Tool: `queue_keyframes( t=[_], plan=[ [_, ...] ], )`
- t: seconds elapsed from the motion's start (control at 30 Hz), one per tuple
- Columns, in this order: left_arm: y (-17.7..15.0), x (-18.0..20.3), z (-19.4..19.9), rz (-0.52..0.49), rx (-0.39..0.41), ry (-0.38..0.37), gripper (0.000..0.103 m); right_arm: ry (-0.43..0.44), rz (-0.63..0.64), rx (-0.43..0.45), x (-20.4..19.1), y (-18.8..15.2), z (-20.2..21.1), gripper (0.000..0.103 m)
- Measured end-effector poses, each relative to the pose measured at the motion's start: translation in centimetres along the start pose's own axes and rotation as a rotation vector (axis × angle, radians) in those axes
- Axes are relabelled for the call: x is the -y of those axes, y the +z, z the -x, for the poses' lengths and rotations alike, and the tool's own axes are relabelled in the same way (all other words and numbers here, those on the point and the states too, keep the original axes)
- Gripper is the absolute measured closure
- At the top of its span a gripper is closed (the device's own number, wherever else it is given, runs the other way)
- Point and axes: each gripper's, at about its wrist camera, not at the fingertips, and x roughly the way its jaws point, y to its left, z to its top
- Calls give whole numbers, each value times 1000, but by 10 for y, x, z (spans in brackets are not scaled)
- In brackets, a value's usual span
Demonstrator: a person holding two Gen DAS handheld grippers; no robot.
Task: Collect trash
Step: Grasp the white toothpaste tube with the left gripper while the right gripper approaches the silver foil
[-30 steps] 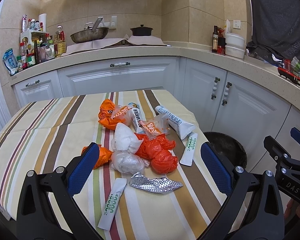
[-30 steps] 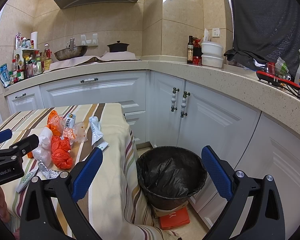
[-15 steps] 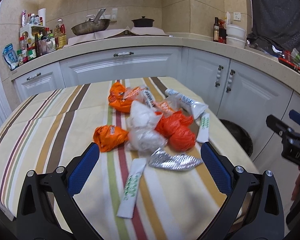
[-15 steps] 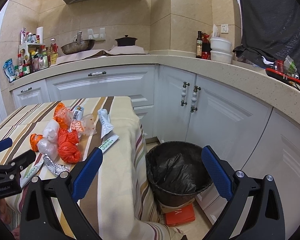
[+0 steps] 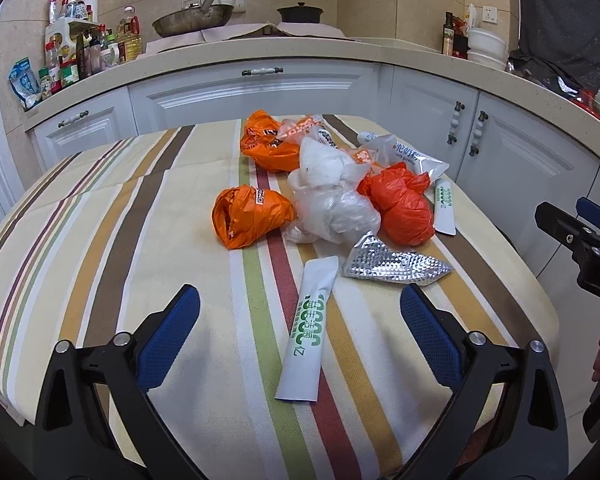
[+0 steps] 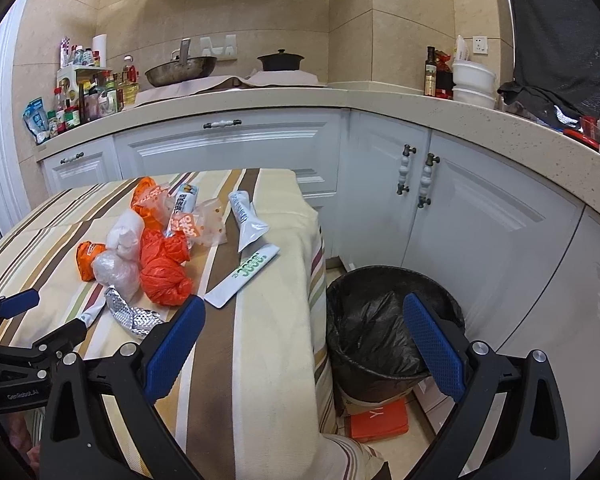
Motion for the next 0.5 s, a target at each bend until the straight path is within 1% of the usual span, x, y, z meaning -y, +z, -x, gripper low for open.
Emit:
queue_keyframes(
  t=[0.03,0.07,0.1,0.13,0.33,0.37,0.4,0.43,0.5],
  plan=[
    [-1,0,-1,-4,-6,-4,15,3,4,-3,-1,0,-1,7],
    [-3,-1,-2,-9,-13,-8,22,7,7,-6,-3,0,-2,7],
    [-4,-2,-3,-11,-22,-13,26,13,11,-7,-5,0,-2,7],
    [-6,-4,-5,-10,-28,-17,28,16,13,-9,-6,0,-3,7],
    [-13,-12,-10,6,-71,-46,48,50,31,-24,-17,-1,-7,7],
    [-14,-12,-10,3,-68,-41,53,54,34,-27,-18,-2,-8,7],
    [-14,-12,-9,-3,-64,-45,62,60,41,-30,-21,-2,-9,7],
    [-14,-12,-9,-5,-66,-51,68,67,49,-31,-24,-3,-10,7],
    [-14,-13,-8,-2,-66,-69,83,82,59,-34,-29,-4,-11,7]
  ],
)
